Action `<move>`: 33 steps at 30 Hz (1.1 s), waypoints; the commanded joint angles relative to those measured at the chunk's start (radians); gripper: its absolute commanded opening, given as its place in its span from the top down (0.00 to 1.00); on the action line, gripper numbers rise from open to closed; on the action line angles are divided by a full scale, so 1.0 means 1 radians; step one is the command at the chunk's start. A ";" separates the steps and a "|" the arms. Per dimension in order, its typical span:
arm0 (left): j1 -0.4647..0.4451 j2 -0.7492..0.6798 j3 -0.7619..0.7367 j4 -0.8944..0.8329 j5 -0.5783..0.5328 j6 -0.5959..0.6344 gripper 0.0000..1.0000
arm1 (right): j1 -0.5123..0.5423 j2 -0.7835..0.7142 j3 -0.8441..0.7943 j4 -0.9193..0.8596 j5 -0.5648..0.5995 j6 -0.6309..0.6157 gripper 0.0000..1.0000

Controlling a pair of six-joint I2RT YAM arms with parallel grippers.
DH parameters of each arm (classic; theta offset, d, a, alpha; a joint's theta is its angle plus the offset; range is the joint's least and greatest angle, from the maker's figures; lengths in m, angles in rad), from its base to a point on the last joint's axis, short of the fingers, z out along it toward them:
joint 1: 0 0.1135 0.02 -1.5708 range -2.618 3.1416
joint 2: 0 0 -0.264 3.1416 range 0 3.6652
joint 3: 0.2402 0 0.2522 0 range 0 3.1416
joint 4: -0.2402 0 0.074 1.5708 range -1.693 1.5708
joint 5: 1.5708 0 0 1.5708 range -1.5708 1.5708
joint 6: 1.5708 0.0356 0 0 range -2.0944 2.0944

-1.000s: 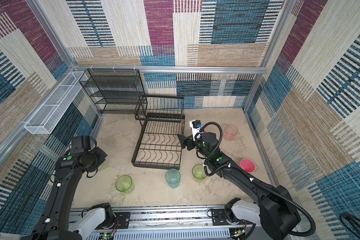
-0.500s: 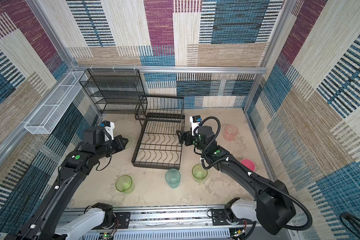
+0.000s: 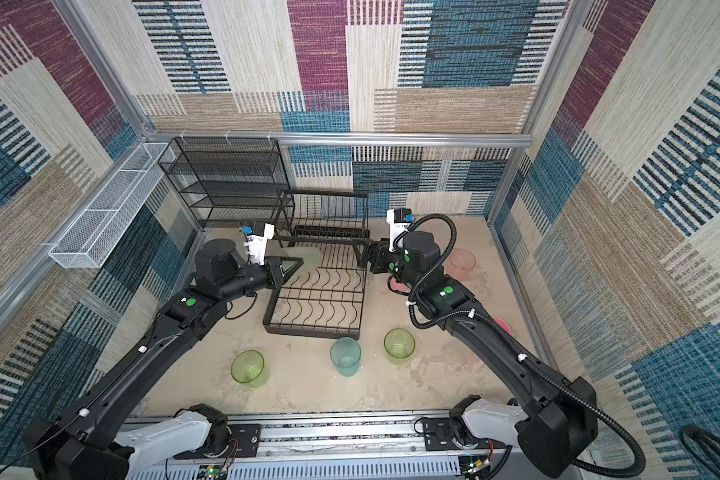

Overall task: Load the cups into the dish rack
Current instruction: 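Lift the green cup toward the rack while the right gripper rises to meet it, then grasp the green cup with the right gripper while the left gripper opens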

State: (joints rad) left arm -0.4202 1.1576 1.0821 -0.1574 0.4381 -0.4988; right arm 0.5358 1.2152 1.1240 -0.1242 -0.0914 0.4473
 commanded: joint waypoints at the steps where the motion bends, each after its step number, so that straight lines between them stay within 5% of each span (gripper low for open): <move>1: -0.013 0.051 0.036 0.221 0.095 -0.042 1.00 | -0.020 0.006 0.063 -0.060 -0.088 0.036 0.07; 10: -0.018 0.210 0.132 0.576 0.175 -0.206 1.00 | -0.195 0.130 0.235 0.029 -0.375 0.282 0.10; 21: -0.023 0.415 0.222 0.956 0.206 -0.430 1.00 | -0.229 0.232 0.297 0.210 -0.429 0.577 0.13; 33: -0.053 0.495 0.264 1.001 0.193 -0.467 1.00 | -0.225 0.316 0.267 0.411 -0.416 0.739 0.13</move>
State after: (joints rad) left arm -0.4683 1.6478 1.3342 0.7803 0.6327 -0.9474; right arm 0.3077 1.5188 1.3846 0.1967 -0.4980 1.1423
